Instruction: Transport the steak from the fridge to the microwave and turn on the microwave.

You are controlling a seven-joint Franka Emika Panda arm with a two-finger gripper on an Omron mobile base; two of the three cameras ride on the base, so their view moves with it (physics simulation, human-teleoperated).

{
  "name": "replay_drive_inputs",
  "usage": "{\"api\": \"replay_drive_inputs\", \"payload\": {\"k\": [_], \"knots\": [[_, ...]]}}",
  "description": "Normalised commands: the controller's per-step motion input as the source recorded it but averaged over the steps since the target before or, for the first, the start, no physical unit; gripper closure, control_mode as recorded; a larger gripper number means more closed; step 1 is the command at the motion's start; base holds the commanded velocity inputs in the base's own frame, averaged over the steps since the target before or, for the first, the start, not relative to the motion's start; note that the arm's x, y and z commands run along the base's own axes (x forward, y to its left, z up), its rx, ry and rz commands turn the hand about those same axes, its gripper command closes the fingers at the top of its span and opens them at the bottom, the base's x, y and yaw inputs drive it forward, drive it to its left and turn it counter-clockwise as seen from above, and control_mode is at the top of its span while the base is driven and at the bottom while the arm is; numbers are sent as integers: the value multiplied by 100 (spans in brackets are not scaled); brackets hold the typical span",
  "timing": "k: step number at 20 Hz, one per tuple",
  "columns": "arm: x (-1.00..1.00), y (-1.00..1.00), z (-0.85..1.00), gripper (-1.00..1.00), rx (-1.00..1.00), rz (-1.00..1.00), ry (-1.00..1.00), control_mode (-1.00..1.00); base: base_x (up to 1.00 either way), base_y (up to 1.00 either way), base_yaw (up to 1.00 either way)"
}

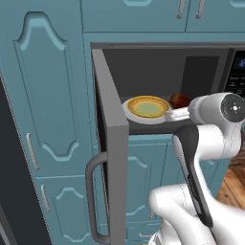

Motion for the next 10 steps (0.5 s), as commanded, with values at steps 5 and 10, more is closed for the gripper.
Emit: {"api": "replay_drive_inputs", "payload": {"k": [5,10], "knots": [[21,0,-10,100,0,0,0,-100,0,0,0],[32,0,-3,100,0,2,0,-100,0,0,0]]}}
